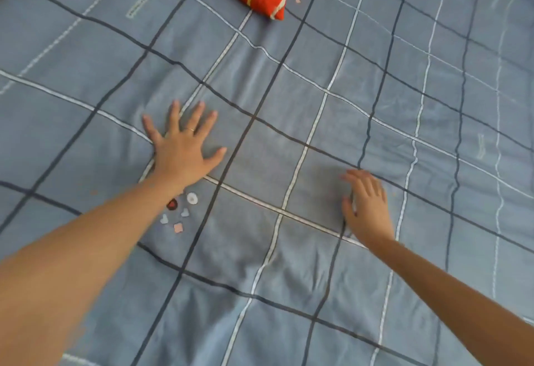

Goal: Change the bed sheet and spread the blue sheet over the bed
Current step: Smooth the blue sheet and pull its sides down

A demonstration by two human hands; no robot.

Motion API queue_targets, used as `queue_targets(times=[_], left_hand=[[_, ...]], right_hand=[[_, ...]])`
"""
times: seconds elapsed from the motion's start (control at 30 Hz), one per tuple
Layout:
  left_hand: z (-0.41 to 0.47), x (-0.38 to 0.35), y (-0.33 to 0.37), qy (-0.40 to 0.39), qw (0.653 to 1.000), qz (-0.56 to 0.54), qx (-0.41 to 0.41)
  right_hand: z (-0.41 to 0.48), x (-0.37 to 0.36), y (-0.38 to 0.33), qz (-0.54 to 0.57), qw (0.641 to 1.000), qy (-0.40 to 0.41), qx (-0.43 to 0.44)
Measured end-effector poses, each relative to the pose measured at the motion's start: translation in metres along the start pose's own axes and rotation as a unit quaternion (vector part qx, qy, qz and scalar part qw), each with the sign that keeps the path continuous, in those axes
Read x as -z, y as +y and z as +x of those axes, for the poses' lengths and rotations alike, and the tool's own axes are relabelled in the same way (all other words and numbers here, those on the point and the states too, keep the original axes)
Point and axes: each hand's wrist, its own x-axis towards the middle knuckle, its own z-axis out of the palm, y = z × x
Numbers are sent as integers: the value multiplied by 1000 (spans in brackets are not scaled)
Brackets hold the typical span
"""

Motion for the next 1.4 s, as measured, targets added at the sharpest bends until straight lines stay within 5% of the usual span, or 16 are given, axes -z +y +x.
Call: queue_targets(times=[0.13, 0.23, 0.47, 0.53, 0.63, 0.73, 0.8, 0.87, 0.93, 1.0, 1.07, 1.17, 1.27, 1.33, 1.4], left_hand=[[1, 14, -105, -9, 981, -38, 191], [-47, 12, -165, -18, 963, -66, 263], [-184, 1, -280, 4, 966, -60, 251], [-206, 5, -286, 96, 951, -119, 269], [-225, 25, -285, 218, 916, -211, 263], [-213, 39, -277, 192, 938, -164, 236], [-192, 39, -263, 152, 959, -155, 183], [-171, 32, -242, 84, 985, -113, 101], [-167, 13, -227, 25, 998, -48, 23], [-182, -3, -234, -9, 996, -26, 89], [-207, -13, -250, 5, 967, -47, 248], [-228, -5, -255, -25, 930, -69, 360], [-221, 5, -228, -67, 891, -115, 434], [-209, 16, -206, -55, 872, -164, 458], [-204, 24, -175, -45, 900, -182, 394]], right_hand=[[89, -9, -24, 9, 960, -10, -281], [162, -52, -126, 7, 949, -41, -313], [192, -133, -443, -20, 987, -141, 74], [148, -160, -509, -45, 956, -177, 231], [82, -180, -551, -28, 917, -196, 346], [14, -172, -528, -3, 825, -278, 492], [-19, -157, -494, 79, 767, -383, 508], [-29, -134, -452, 247, 781, -466, 335], [-24, -103, -398, 393, 839, -368, 82], [-8, -71, -329, 336, 933, -109, -63], [9, -45, -255, 197, 962, 64, -179], [19, -47, -200, 59, 945, -4, -322], [-31, -82, -228, -28, 956, -108, -271], [-86, -104, -270, -35, 975, -171, -140], [-163, -117, -305, -36, 970, -241, 10]])
